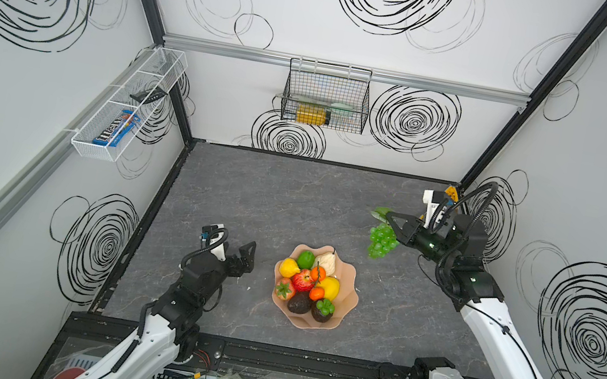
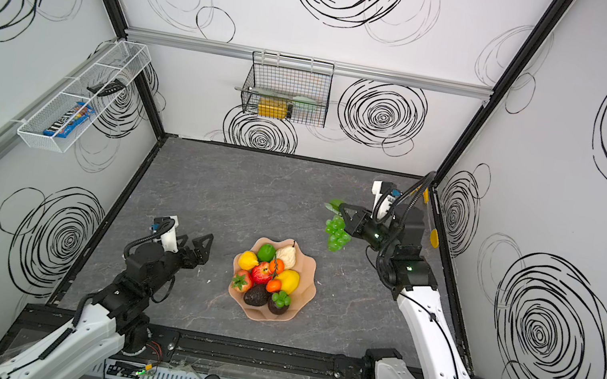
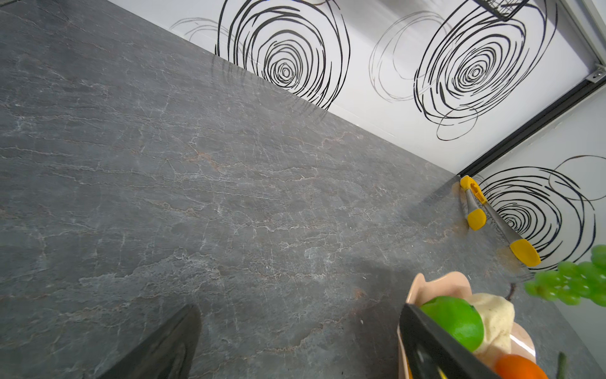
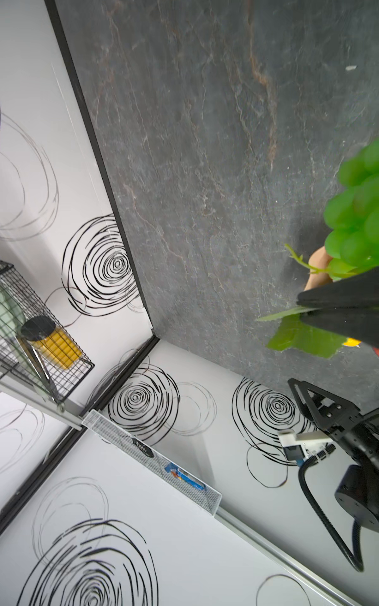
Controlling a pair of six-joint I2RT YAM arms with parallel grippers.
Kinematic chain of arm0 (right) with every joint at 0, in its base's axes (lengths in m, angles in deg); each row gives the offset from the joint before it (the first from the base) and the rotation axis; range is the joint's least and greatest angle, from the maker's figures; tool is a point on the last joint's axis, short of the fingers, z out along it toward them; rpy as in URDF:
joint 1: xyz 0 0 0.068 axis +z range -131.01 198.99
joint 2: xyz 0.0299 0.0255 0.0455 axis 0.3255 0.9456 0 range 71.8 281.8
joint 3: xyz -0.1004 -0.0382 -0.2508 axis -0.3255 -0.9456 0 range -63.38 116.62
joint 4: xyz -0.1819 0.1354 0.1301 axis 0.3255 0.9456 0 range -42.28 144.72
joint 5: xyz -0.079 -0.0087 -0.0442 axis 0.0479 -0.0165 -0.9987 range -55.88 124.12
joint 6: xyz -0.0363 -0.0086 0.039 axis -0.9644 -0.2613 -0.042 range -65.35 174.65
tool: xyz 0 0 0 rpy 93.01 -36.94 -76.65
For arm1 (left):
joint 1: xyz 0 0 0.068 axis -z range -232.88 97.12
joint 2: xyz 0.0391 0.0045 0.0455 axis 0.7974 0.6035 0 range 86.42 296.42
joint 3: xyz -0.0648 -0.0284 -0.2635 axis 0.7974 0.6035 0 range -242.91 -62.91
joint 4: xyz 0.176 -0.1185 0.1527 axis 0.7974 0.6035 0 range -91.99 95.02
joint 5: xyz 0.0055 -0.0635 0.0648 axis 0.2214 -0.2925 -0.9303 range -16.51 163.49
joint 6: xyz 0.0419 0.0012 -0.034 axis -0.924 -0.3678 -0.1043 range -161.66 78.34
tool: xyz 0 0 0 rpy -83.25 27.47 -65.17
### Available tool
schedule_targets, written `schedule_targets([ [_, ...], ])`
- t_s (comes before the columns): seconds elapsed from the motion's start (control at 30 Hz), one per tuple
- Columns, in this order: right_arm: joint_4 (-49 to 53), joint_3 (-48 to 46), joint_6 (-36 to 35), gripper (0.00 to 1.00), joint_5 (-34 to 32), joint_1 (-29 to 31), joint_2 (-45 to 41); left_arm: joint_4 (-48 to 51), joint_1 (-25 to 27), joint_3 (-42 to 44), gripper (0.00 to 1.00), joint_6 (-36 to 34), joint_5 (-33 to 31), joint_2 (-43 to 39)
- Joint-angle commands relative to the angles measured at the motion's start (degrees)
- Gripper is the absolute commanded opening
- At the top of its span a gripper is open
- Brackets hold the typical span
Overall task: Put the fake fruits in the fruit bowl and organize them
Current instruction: 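Carry the grapes toward the bowl with the right gripper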
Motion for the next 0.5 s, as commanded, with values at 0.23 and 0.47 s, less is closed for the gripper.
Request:
schedule_targets([
  [0.23, -0.7, -3.0, 1.8, 0.0, -2.9, 9.8, -2.6, -4.0, -0.4, 0.5, 0.99, -0.1, 0.3, 0.0],
  [0.47, -3.7, -4.6, 2.3, 0.0, -5.8, 13.6, -0.4, -4.0, -0.4, 0.6, 0.99, -0.2, 0.4, 0.0],
])
